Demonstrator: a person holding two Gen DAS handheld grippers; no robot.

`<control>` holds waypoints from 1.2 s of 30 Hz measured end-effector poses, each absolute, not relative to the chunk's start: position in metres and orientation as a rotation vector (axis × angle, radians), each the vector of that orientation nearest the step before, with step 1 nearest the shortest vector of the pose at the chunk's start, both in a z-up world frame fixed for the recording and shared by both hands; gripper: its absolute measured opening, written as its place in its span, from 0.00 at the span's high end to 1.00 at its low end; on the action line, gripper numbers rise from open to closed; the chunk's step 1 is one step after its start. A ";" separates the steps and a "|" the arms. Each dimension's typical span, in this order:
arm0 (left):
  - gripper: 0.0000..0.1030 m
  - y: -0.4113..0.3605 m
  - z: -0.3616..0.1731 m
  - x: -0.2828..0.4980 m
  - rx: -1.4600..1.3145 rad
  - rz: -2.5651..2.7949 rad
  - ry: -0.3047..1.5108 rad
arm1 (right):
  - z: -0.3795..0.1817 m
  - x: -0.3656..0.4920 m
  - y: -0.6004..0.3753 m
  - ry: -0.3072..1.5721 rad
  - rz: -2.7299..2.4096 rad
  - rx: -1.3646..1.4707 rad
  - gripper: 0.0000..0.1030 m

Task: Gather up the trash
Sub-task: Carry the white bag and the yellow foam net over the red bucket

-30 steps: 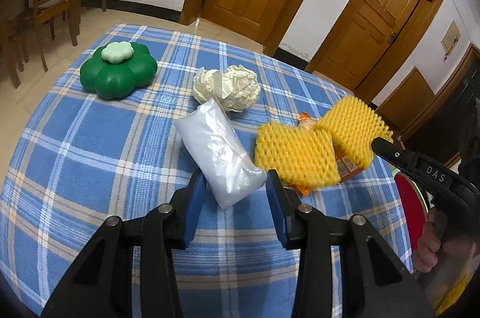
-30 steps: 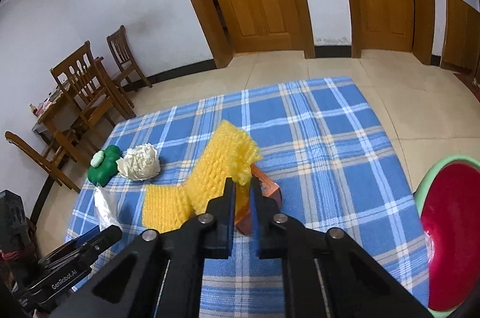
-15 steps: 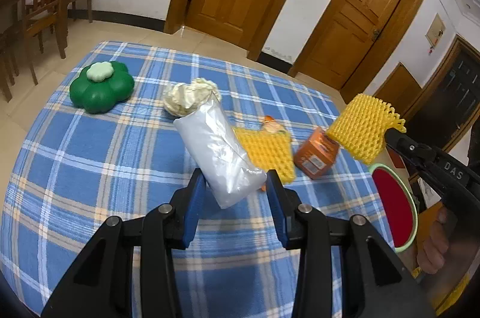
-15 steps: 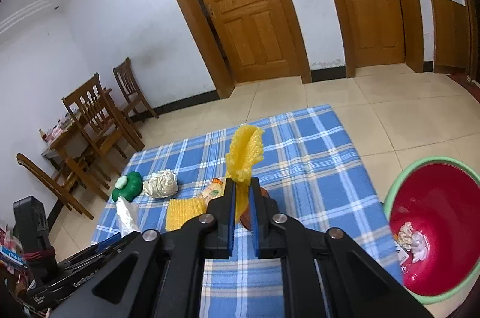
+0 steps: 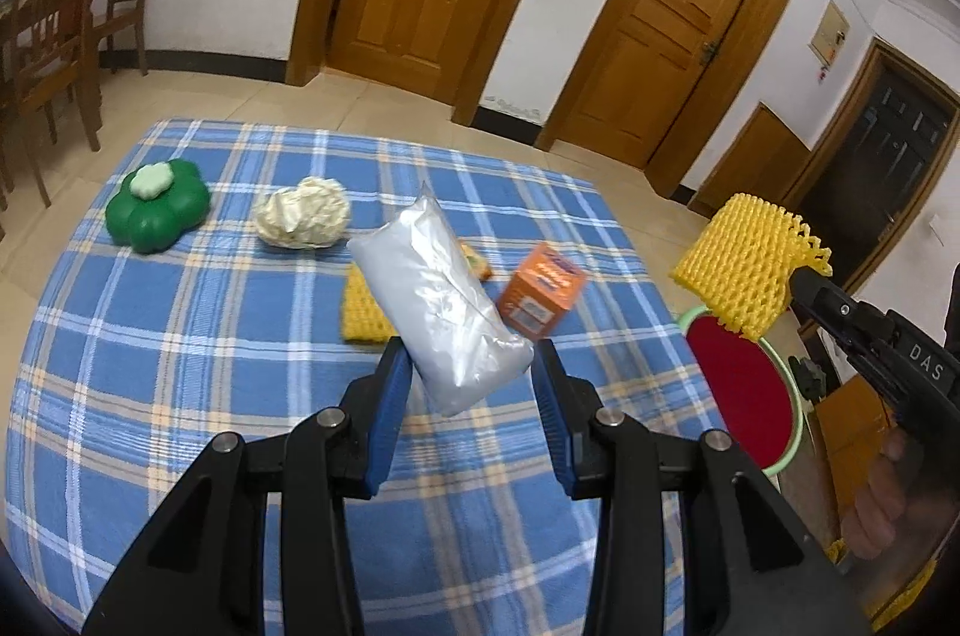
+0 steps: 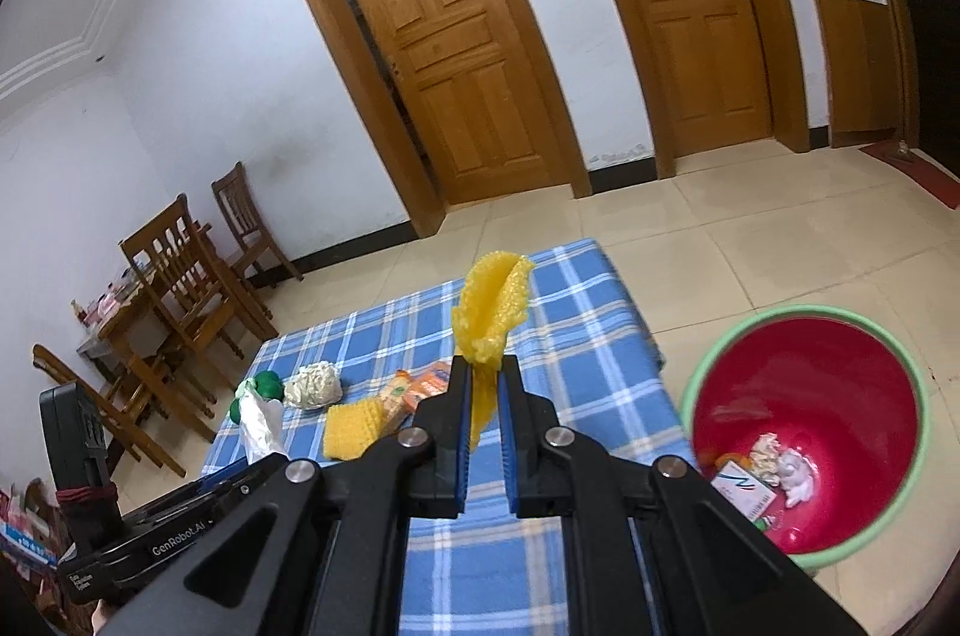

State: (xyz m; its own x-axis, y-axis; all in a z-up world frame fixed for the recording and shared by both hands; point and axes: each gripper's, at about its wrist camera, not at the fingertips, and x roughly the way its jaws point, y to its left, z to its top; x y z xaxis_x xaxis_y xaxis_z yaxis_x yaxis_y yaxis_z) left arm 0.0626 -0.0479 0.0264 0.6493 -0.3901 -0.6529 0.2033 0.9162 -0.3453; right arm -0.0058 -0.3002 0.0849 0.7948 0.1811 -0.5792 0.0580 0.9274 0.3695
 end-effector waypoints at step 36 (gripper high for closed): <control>0.60 -0.213 0.031 0.044 -0.001 -0.598 0.865 | 0.012 -0.080 -0.449 0.741 -0.256 0.596 0.87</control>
State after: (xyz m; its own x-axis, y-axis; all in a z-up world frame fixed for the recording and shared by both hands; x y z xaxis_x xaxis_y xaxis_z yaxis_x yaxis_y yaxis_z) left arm 0.0439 -0.2127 0.0314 0.4960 -0.4942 -0.7140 0.4932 0.8371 -0.2367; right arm -0.0799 -0.4485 0.0118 0.7166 -0.0131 -0.6974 0.4201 0.8063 0.4165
